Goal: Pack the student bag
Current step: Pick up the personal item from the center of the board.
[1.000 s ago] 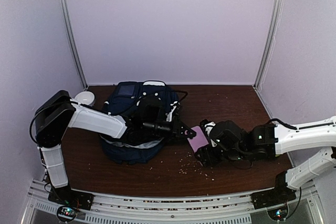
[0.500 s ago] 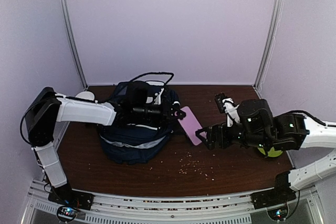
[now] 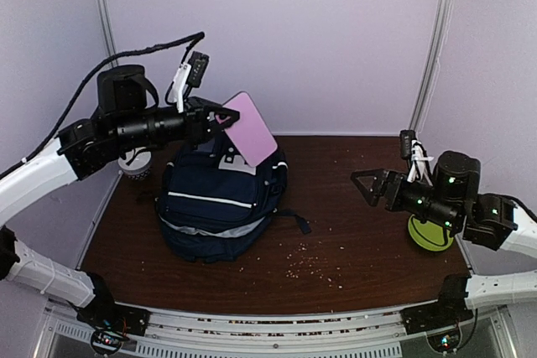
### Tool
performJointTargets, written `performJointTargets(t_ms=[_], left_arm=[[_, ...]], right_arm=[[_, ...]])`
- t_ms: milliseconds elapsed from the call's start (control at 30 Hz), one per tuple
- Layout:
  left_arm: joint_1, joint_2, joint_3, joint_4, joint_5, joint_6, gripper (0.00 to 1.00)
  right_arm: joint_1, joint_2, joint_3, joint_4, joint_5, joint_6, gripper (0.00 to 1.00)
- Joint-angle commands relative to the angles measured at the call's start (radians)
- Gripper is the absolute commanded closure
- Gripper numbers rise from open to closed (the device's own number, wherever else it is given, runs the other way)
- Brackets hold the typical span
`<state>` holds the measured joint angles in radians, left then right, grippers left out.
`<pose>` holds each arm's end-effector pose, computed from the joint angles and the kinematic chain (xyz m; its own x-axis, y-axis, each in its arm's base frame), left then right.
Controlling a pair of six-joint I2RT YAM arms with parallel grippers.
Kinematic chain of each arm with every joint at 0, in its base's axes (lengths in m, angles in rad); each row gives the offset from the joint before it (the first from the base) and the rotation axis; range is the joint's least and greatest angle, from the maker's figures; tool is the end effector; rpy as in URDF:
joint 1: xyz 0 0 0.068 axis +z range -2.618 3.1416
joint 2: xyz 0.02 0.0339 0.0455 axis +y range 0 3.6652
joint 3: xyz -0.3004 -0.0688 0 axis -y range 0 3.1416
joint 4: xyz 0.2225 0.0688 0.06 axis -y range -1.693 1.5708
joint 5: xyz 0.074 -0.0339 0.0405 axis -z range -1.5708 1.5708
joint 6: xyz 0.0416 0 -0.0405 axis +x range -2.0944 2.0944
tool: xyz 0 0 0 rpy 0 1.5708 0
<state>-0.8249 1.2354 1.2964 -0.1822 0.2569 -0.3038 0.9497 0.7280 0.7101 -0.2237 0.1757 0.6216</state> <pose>0.1639 -0.1930 0.4568 -0.3420 -0.0562 -0.9380 0.8166 0.4761 -0.3263 0.0821 0.1022 0.3419 -0.5220 0.2559 -0.8137 -0.4896 0.6913 0.5314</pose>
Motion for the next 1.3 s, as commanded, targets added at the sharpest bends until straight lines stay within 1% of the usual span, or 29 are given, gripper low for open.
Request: performJointTargets(t_ms=[0,67,167,233,267,433,467,567,633,667,733,767,800,900,1000,1133,1267], left_arm=[[-0.146,-0.122,-0.150,-0.115,-0.151,0.451,1.00],[-0.188,-0.202,-0.252,-0.044,-0.144,0.520,1.00],[-0.244,-0.320,-0.408,0.122,-0.128,0.614,1.00],[-0.305,-0.363,-0.456,0.169,-0.171,0.715,1.00],[-0.336,-0.366,-0.456,0.171,-0.197,0.763,1.00],[-0.516,-0.323,-0.423,0.175,-0.339,1.017,1.00],[-0.551,-0.304,-0.418,0.178,-0.374,1.088,1.00],[-0.659,-0.244,-0.428,0.230,-0.477,1.216,1.00],[-0.734,-0.205,-0.466,0.332,-0.545,1.324,1.00],[-0.769,-0.176,-0.497,0.432,-0.583,1.391,1.00],[-0.826,-0.128,-0.566,0.579,-0.655,1.538,1.00],[-0.842,-0.108,-0.592,0.655,-0.674,1.596,1.00],[-0.849,-0.094,-0.606,0.696,-0.681,1.632,1.00],[-0.860,-0.067,-0.629,0.765,-0.687,1.704,1.00],[-0.866,-0.039,-0.646,0.803,-0.705,1.764,1.00],[-0.892,-0.009,-0.652,0.825,-0.719,1.802,1.00],[-0.899,0.006,-0.648,0.835,-0.732,1.819,1.00]], right_arm=[[-0.081,0.008,-0.019,0.104,-0.253,0.062,0.03],[-0.123,0.020,-0.029,0.136,-0.348,0.081,0.03],[-0.153,0.039,-0.069,0.238,-0.465,0.135,0.04],[-0.160,0.067,-0.092,0.310,-0.558,0.188,0.04],[-0.161,0.087,-0.099,0.343,-0.606,0.210,0.04],[-0.161,0.199,-0.105,0.503,-0.804,0.314,0.06],[-0.161,0.220,-0.104,0.527,-0.835,0.331,0.07],[-0.158,0.269,-0.119,0.607,-0.915,0.383,0.07],[-0.158,0.290,-0.140,0.647,-0.955,0.408,0.07],[-0.156,0.299,-0.153,0.672,-0.976,0.423,0.07],[-0.155,0.324,-0.175,0.719,-1.022,0.462,0.08],[-0.154,0.339,-0.184,0.735,-1.041,0.478,0.08],[-0.150,0.350,-0.191,0.760,-1.056,0.493,0.09],[-0.120,0.385,-0.207,0.828,-1.098,0.525,0.09],[-0.091,0.418,-0.215,0.914,-1.132,0.563,0.10],[-0.057,0.504,-0.252,1.163,-1.164,0.726,0.11],[-0.049,0.569,-0.272,1.303,-1.172,0.805,0.14]])
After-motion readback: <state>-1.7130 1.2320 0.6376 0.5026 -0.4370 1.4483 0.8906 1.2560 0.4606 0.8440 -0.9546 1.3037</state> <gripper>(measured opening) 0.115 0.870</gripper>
